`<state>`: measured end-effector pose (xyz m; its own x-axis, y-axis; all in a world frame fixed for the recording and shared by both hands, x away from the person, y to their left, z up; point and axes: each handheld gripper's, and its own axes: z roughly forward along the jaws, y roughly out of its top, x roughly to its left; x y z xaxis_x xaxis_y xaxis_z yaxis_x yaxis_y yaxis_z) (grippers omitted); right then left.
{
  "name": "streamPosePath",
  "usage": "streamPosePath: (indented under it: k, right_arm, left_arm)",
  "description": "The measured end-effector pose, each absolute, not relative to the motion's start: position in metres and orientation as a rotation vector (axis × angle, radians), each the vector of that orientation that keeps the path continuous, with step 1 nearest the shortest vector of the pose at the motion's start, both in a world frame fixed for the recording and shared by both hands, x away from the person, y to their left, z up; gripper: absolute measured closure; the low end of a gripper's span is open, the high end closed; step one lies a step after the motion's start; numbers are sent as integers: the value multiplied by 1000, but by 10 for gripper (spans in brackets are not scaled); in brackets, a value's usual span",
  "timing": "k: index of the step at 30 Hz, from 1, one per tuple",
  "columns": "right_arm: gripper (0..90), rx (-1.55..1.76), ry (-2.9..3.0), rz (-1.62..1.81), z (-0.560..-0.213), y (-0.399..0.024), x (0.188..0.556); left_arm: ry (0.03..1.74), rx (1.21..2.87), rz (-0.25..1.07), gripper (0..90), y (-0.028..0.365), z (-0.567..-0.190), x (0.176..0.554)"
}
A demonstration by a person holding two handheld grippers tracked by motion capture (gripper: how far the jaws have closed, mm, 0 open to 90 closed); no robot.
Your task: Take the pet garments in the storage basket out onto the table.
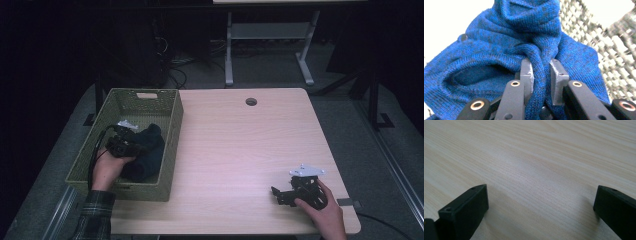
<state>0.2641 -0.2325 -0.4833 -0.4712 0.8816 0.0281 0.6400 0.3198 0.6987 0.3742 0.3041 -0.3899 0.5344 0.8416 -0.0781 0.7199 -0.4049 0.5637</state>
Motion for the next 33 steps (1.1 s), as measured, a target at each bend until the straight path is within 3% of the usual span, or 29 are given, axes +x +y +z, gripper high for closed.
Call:
streamPosePath:
  k: [17, 33]
  right_arm:
    - [0, 1356, 2233, 932, -483, -233, 264]
    - [0, 1356, 2235, 932, -483, -233, 265]
  left_arm:
    - [1173, 1952, 340, 767, 336, -354, 363]
    - [1024, 1852, 313, 768, 345, -316, 357]
